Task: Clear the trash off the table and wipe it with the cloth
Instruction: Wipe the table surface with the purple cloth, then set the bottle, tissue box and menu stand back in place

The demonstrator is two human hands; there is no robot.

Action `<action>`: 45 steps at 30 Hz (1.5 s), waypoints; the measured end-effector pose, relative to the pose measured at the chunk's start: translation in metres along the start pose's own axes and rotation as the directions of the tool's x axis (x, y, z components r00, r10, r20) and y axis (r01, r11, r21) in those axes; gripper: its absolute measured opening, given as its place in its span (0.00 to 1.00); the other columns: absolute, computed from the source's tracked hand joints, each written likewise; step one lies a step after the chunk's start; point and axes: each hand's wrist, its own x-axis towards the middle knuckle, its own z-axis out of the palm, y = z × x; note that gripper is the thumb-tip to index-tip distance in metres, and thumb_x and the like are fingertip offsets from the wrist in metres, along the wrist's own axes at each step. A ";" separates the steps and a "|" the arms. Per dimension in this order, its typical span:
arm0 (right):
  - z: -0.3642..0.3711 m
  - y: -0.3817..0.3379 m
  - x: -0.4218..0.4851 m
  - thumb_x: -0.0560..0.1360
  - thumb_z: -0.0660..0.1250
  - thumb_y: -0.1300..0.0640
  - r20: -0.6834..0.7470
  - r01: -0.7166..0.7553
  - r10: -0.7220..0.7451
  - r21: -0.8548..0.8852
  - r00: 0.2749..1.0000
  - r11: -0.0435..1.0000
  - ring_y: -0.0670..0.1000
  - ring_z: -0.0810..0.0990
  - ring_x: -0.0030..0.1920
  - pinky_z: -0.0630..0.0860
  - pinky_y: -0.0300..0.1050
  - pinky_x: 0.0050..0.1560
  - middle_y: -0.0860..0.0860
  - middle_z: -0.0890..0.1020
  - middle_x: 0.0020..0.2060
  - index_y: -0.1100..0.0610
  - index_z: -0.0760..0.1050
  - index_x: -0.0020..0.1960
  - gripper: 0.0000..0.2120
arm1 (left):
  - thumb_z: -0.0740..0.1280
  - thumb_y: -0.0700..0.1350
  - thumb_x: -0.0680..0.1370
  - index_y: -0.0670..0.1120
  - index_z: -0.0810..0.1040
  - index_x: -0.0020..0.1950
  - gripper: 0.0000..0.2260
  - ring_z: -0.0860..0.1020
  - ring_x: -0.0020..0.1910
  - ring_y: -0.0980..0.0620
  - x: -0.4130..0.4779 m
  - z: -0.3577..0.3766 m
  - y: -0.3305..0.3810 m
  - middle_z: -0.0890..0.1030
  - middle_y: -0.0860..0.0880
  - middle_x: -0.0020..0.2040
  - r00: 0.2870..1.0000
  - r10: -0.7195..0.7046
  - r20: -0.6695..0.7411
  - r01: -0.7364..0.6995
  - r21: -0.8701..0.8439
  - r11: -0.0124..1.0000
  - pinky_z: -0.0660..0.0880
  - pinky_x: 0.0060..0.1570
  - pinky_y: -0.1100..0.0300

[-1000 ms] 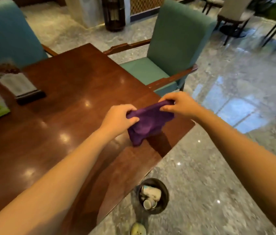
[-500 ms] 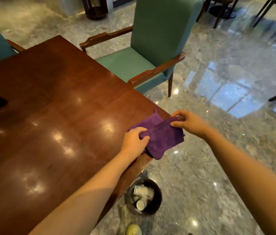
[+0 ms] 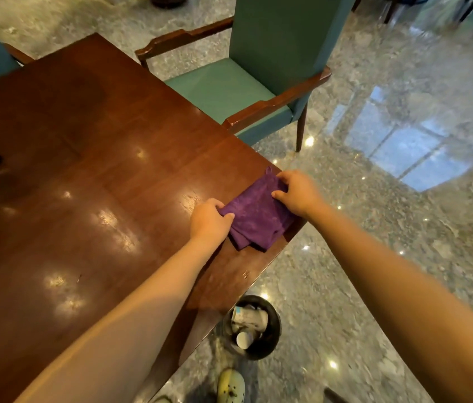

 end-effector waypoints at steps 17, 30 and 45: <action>-0.029 -0.104 0.004 0.71 0.70 0.46 0.313 0.241 -0.103 -0.442 0.944 0.864 0.62 0.70 0.65 0.72 0.54 0.64 0.60 0.70 0.67 0.58 0.64 0.71 0.34 | 0.61 0.54 0.77 0.45 0.75 0.59 0.16 0.76 0.56 0.44 -0.007 -0.106 -0.035 0.79 0.43 0.57 0.947 0.036 0.320 -0.134 0.289 0.948 0.71 0.52 0.57; 0.090 -0.410 -0.019 0.78 0.62 0.49 0.867 0.538 0.065 -0.363 0.494 0.761 0.51 0.76 0.60 0.74 0.42 0.46 0.53 0.71 0.71 0.49 0.71 0.65 0.16 | 0.58 0.55 0.79 0.45 0.75 0.61 0.18 0.71 0.35 0.51 -0.056 -0.360 -0.246 0.73 0.45 0.47 0.884 -0.327 0.333 0.191 0.380 0.905 0.71 0.31 0.60; 0.255 -0.667 -0.012 0.75 0.68 0.51 0.675 0.872 -0.630 -0.042 0.384 0.488 0.56 0.75 0.63 0.70 0.44 0.62 0.57 0.76 0.65 0.59 0.69 0.68 0.24 | 0.65 0.56 0.75 0.40 0.64 0.70 0.30 0.70 0.67 0.40 -0.031 -0.506 -0.463 0.71 0.40 0.69 0.787 -0.547 -0.286 0.569 -0.005 0.822 0.69 0.62 0.52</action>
